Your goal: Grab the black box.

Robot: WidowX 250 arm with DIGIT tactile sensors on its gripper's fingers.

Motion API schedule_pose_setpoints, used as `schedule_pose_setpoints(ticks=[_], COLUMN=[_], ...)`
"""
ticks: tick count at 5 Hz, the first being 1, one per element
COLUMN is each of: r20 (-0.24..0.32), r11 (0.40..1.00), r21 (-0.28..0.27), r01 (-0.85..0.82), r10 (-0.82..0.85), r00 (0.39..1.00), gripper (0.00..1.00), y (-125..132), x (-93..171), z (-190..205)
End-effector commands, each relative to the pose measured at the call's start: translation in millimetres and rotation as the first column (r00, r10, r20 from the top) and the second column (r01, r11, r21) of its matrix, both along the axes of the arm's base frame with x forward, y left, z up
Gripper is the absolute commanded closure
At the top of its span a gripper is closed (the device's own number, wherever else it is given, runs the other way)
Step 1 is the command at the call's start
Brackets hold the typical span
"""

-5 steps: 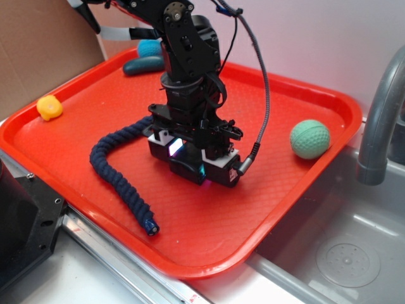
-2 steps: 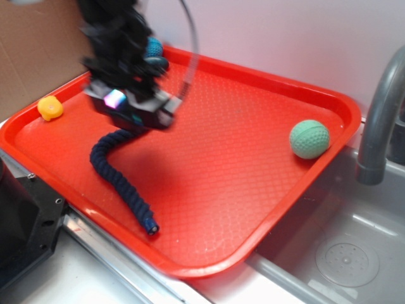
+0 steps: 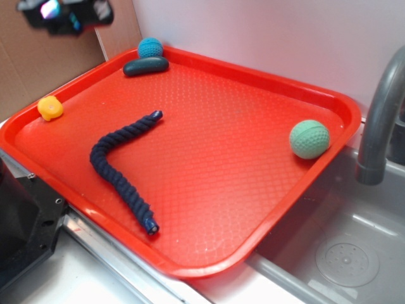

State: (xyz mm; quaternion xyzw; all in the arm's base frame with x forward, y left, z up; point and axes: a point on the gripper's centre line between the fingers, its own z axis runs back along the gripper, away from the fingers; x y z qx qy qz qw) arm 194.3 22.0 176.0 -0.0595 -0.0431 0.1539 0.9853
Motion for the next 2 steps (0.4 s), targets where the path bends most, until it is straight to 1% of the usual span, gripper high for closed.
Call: schedule_pose_setpoints(ticks=[1,2], r20=[0.079,0.064], r11=[0.992,0.993], r21=[0.102,0.103], r01=[0.070,0.065], r10=[-0.078,-0.072], r00=[0.994,0.995], gripper=[1.00,1.00], y=[-24.2,-25.8], x=[21.8,24.4], z=[24.2,18.8])
